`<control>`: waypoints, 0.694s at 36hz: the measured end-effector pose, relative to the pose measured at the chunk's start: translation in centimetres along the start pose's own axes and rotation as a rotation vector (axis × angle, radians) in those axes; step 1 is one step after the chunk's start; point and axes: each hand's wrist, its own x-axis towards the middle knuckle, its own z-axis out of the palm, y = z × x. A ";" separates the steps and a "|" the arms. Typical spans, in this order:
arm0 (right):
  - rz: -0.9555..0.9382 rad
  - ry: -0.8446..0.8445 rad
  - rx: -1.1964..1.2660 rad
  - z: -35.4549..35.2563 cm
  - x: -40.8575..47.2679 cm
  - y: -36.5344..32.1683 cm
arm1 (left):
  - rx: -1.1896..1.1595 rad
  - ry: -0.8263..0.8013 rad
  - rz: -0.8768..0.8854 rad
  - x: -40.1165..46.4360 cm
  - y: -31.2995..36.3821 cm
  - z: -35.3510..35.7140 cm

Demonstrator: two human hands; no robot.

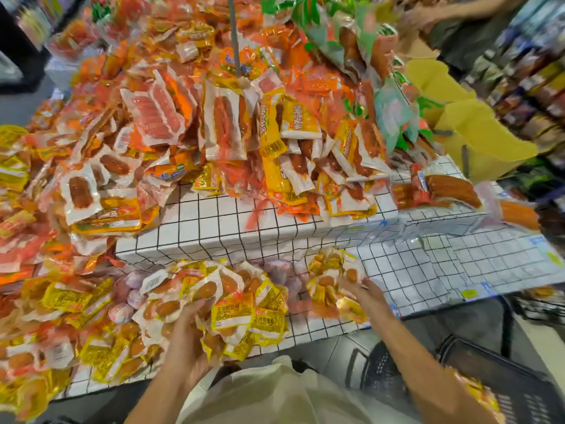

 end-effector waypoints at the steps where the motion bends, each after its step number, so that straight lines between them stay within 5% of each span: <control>1: -0.030 0.003 -0.023 0.5 0.2 0.1 | -0.015 -0.001 0.001 -0.1 -0.1 0.4; 16: -0.159 0.174 -0.303 3.8 1.2 -0.6 | -0.045 -0.051 -0.029 -1.2 0.8 0.7; 25: -0.176 0.234 0.082 3.0 -2.7 0.4 | 0.021 -0.063 -0.063 -1.0 1.3 0.1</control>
